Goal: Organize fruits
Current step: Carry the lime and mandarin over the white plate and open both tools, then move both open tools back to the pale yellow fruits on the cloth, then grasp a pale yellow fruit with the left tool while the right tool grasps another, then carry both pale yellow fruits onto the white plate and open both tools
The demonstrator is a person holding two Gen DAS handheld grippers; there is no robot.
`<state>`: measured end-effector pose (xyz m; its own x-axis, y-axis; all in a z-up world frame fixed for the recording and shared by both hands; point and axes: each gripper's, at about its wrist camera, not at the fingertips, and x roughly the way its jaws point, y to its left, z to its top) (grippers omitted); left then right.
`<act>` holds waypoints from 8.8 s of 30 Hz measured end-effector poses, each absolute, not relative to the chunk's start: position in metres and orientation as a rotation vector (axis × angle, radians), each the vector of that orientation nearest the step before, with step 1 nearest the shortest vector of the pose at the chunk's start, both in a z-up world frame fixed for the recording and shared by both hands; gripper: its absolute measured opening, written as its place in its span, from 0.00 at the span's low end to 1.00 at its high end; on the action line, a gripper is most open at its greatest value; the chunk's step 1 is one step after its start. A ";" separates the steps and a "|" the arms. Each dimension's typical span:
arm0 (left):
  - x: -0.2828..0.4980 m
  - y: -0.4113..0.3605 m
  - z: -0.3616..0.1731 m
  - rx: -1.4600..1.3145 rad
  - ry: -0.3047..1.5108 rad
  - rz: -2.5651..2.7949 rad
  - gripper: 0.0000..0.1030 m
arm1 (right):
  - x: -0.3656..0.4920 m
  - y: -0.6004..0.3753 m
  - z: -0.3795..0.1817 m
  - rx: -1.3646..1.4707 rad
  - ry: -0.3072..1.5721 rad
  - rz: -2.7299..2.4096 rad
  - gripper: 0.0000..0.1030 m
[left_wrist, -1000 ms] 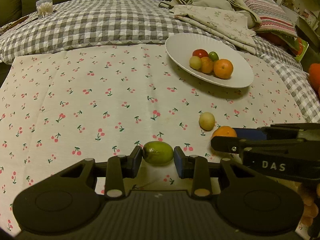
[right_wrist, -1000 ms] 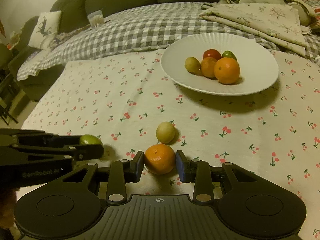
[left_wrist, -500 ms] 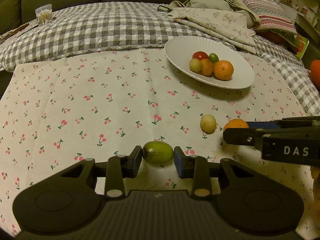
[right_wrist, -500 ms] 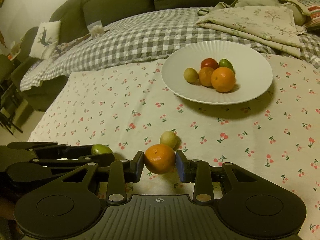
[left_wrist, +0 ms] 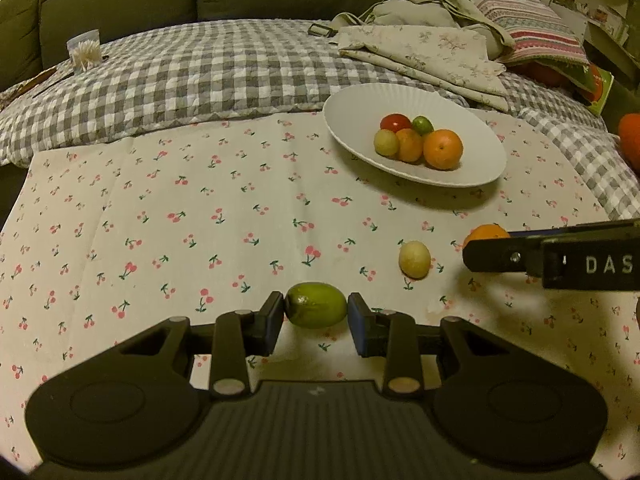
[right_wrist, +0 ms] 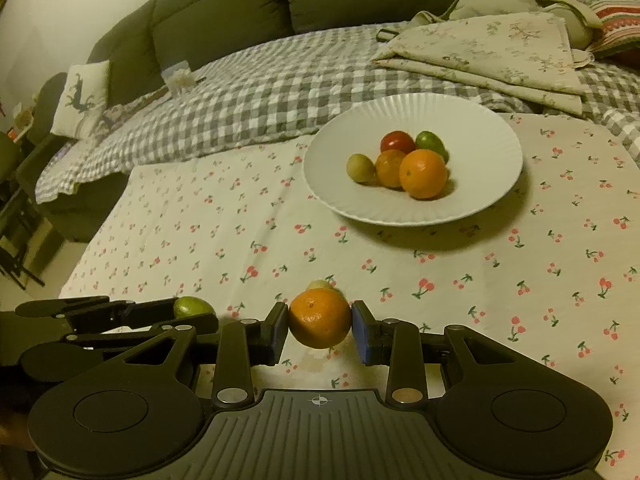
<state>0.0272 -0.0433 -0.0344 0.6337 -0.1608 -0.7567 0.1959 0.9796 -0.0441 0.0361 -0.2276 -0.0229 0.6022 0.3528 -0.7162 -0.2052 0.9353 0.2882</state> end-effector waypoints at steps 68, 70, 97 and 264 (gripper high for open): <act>0.137 -0.124 -0.031 0.135 0.722 -0.420 0.53 | 0.148 -0.321 -0.022 0.274 0.759 0.086 0.51; 0.135 -0.121 -0.028 0.129 0.722 -0.419 0.53 | 0.148 -0.323 -0.021 0.287 0.759 0.081 0.51; 0.082 -0.072 -0.011 0.080 0.786 -0.322 0.53 | 0.111 -0.288 0.015 0.235 0.731 0.165 0.51; 0.203 -0.097 -0.033 -0.087 0.781 -0.343 0.21 | 0.137 -0.298 -0.019 -0.094 0.724 0.272 0.25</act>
<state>0.2035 -0.0971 -0.0334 0.6576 -0.3345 -0.6750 0.2705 0.9411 -0.2029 0.1371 -0.2976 -0.0191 0.7154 0.2131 -0.6655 -0.2780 0.9605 0.0088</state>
